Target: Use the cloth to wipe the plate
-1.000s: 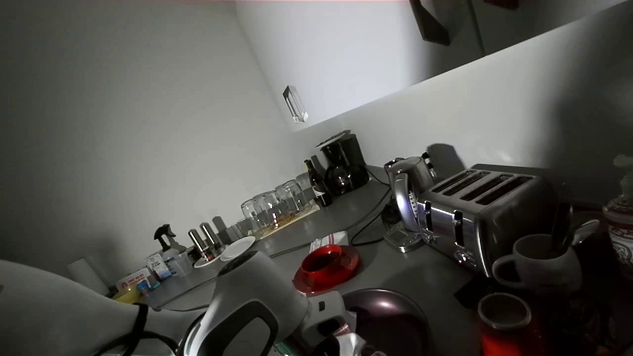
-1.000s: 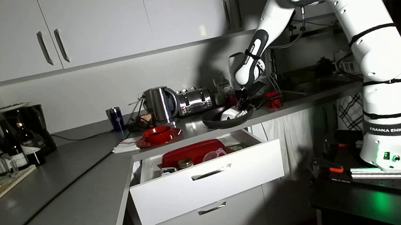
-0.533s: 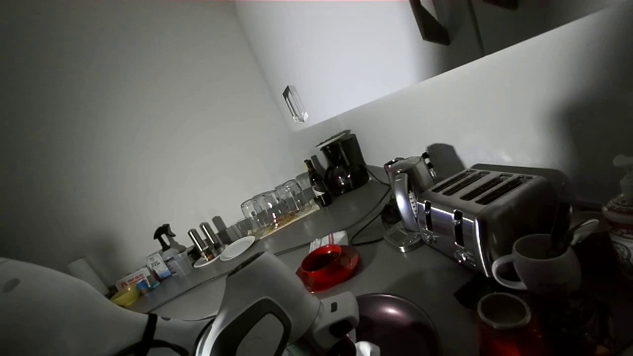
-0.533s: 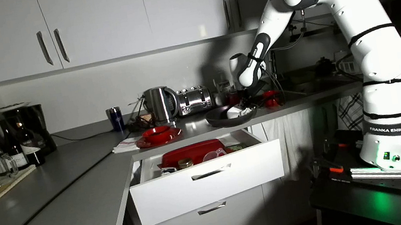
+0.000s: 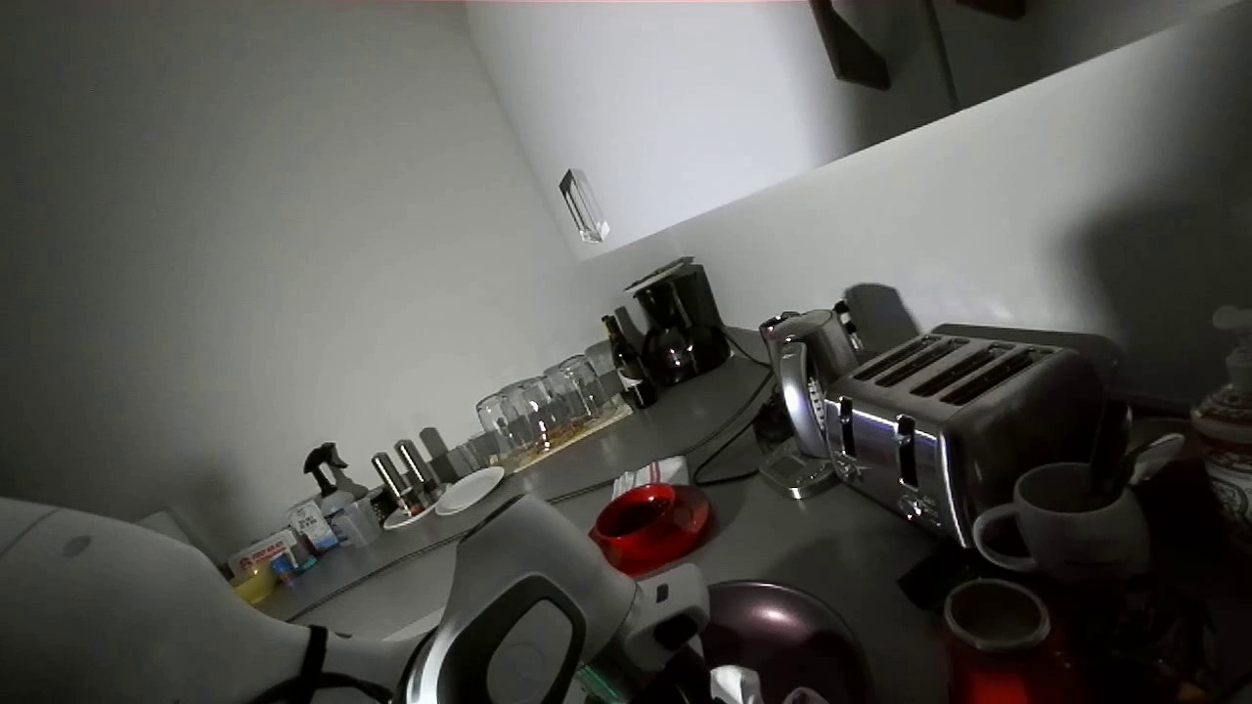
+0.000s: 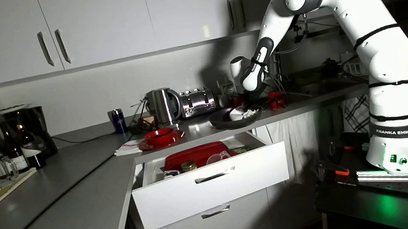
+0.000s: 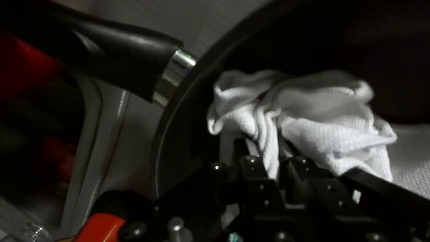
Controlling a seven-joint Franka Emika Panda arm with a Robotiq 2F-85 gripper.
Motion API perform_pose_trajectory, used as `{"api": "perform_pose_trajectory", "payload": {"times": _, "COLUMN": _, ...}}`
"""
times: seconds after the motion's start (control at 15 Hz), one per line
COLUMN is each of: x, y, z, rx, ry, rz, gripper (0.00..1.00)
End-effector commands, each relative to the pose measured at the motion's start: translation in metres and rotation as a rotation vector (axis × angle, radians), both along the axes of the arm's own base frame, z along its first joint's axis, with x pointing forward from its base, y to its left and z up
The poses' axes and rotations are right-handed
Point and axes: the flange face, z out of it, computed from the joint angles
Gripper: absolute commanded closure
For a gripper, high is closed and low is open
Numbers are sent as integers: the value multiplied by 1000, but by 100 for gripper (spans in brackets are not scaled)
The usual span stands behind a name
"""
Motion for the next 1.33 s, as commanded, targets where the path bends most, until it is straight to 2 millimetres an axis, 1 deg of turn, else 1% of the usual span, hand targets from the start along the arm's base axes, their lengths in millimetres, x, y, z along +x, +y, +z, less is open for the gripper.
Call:
{"api": "perform_pose_trajectory", "payload": {"times": 0.0, "x": 20, "y": 12, "z": -7, "rx": -63, "ry": -77, "rz": 11, "gripper": 93}}
{"api": "perform_pose_trajectory", "payload": {"times": 0.33, "x": 46, "y": 37, "z": -9, "rx": -162, "ry": -195, "rz": 78, "gripper": 93}}
{"api": "perform_pose_trajectory", "payload": {"times": 0.53, "x": 52, "y": 58, "z": -13, "rx": -157, "ry": -225, "rz": 133, "gripper": 93}}
{"api": "perform_pose_trajectory", "payload": {"times": 0.67, "x": 49, "y": 73, "z": -16, "rx": -115, "ry": -229, "rz": 174, "gripper": 93}}
{"api": "perform_pose_trajectory", "payload": {"times": 0.87, "x": 44, "y": 94, "z": -15, "rx": -41, "ry": -257, "rz": 229, "gripper": 93}}
{"api": "perform_pose_trajectory", "payload": {"times": 1.07, "x": 36, "y": 109, "z": -15, "rx": 25, "ry": -283, "rz": 283, "gripper": 93}}
{"api": "perform_pose_trajectory", "payload": {"times": 1.2, "x": 26, "y": 116, "z": -17, "rx": 90, "ry": -280, "rz": 311, "gripper": 93}}
{"api": "perform_pose_trajectory", "payload": {"times": 1.27, "x": 19, "y": 116, "z": -20, "rx": 127, "ry": -268, "rz": 315, "gripper": 93}}
